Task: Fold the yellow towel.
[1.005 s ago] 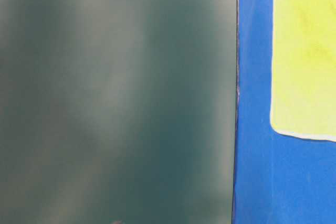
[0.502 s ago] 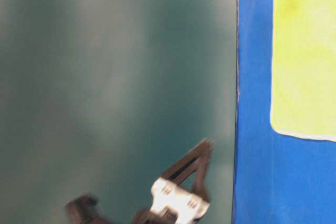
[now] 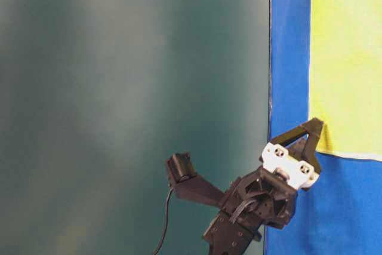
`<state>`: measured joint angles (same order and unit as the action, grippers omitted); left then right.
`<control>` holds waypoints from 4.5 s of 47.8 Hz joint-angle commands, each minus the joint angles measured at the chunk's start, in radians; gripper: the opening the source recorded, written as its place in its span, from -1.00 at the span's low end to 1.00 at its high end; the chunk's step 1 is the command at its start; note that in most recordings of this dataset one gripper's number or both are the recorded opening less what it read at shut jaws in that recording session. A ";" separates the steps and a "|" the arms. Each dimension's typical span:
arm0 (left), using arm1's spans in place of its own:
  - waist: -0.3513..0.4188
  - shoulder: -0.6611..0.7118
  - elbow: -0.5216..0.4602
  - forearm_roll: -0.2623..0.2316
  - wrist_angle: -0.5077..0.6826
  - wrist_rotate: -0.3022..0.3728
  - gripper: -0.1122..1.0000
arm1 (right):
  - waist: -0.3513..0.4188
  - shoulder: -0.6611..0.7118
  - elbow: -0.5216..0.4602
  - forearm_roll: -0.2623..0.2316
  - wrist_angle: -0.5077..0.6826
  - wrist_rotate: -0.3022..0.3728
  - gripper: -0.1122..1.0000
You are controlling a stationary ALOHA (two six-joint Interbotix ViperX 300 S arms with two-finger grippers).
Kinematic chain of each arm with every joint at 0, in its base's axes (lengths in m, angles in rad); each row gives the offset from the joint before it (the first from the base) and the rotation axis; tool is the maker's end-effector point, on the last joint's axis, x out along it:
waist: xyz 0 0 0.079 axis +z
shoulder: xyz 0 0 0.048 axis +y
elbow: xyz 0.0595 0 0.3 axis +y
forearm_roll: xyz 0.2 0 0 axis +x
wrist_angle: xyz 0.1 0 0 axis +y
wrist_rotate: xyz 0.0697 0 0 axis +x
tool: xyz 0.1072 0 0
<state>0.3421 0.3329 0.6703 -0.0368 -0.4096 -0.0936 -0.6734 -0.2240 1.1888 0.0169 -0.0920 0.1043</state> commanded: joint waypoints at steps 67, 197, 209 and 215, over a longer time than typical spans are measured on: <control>-0.094 -0.178 0.031 0.006 0.083 0.021 -0.77 | 0.074 -0.253 0.017 0.006 0.138 0.008 -0.78; -0.322 -0.221 -0.055 0.006 0.373 0.028 0.65 | 0.660 -0.262 -0.095 -0.253 0.597 0.540 0.34; -0.287 -0.146 -0.057 0.006 0.360 0.028 0.64 | 0.634 -0.190 -0.075 -0.262 0.557 0.541 0.34; -0.281 -0.103 -0.058 0.006 0.360 0.026 0.64 | 0.618 -0.153 -0.058 -0.261 0.517 0.541 0.34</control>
<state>0.0568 0.2270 0.6320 -0.0322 -0.0445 -0.0644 -0.0430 -0.3912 1.1275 -0.2408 0.4479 0.6443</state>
